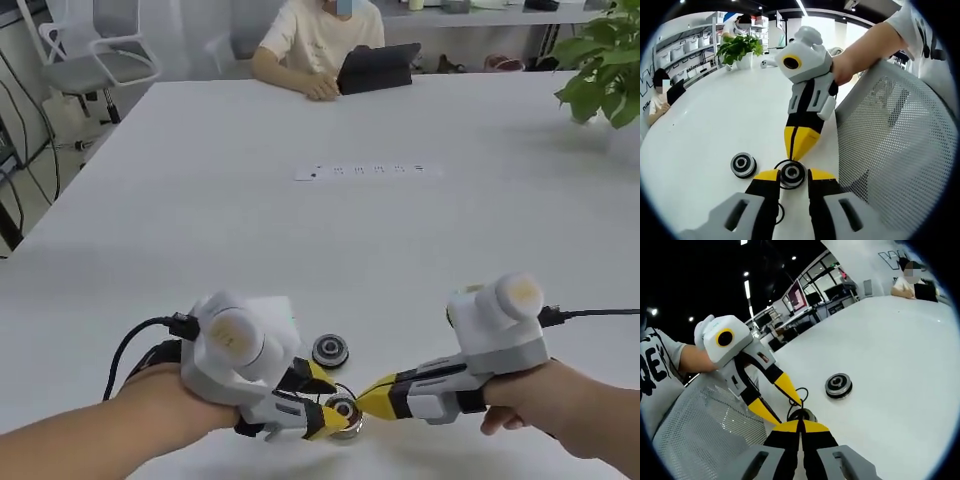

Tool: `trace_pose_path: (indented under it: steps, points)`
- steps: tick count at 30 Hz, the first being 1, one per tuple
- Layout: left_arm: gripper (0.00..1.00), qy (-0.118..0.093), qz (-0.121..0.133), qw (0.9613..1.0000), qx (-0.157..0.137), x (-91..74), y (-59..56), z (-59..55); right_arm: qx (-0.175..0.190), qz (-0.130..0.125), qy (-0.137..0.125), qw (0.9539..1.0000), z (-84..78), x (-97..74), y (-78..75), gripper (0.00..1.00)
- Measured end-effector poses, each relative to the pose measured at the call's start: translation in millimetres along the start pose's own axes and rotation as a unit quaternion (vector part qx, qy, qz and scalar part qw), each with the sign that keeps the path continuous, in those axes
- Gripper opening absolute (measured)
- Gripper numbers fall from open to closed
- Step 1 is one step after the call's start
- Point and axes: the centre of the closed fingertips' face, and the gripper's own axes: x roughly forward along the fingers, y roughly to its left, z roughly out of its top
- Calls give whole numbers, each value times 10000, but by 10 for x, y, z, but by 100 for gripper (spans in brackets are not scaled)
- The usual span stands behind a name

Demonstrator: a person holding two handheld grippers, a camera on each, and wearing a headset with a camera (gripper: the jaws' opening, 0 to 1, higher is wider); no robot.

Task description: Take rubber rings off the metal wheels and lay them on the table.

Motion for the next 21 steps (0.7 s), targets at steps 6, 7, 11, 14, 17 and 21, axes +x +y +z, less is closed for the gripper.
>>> trace_pose_path:
  steps: [6, 7, 11, 14, 17, 21]
  points:
    - [24, -45, 24, 10000, -44, -106, -46, 17, 16, 23, -44, 10000, 23, -5, 14, 0]
    - [25, -52, 23, 10000, -59, -122, -52, 18, 14, 24, -43, 10000, 23, -5, 15, 0]
    - [28, -117, 87, 9998, -94, -203, -53, 36, 15, 44, -55, 10000, 34, -7, 31, 0]
    - [30, -180, 138, 9996, -147, -296, -49, 53, 23, 58, -85, 9999, 54, -8, 34, 0]
    - [34, -206, 189, 9995, -134, -360, -35, 53, 28, 68, -99, 9999, 66, -11, 41, 0]
    - [39, -267, 255, 9991, -196, -474, -15, 61, 30, 81, -143, 9999, 105, -20, 55, 0]
